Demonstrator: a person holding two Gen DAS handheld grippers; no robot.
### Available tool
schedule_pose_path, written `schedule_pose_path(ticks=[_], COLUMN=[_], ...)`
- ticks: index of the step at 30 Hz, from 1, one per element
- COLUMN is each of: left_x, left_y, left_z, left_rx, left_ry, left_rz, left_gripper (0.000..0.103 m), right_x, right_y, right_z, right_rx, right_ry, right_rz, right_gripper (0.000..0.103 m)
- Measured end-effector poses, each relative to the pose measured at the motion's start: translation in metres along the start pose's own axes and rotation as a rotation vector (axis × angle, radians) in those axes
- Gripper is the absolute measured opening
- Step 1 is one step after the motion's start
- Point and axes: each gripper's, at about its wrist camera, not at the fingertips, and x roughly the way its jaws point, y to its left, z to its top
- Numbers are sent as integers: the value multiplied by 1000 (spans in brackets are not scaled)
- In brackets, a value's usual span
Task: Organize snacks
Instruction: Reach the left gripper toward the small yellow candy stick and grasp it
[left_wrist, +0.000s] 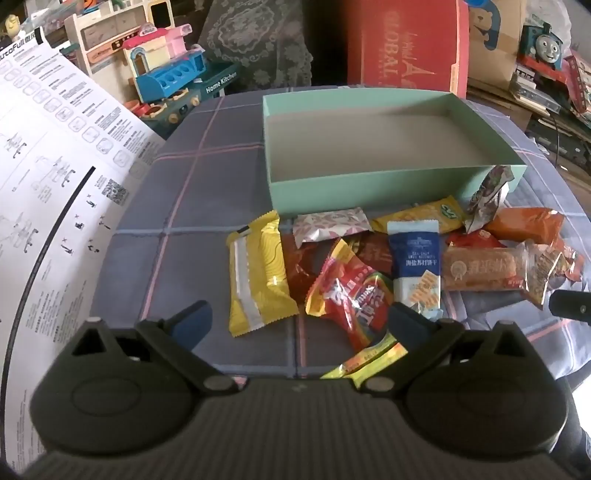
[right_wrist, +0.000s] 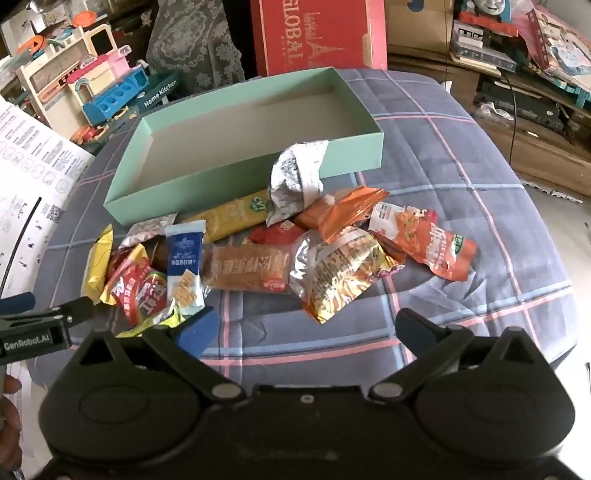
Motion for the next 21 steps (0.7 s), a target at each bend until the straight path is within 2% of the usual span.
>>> schedule_pose_path(ticks=[16, 21], left_x=[-2, 2], left_y=[-1, 3], left_z=[-3, -7], left_rx=[15, 15], left_ry=[2, 18], left_rz=[-8, -37], left_gripper=[103, 103], right_x=[-1, 1], right_y=[1, 2], right_z=[-2, -2], right_rx=[4, 1], right_ry=[5, 13], right_rz=[5, 23], right_gripper=[103, 103])
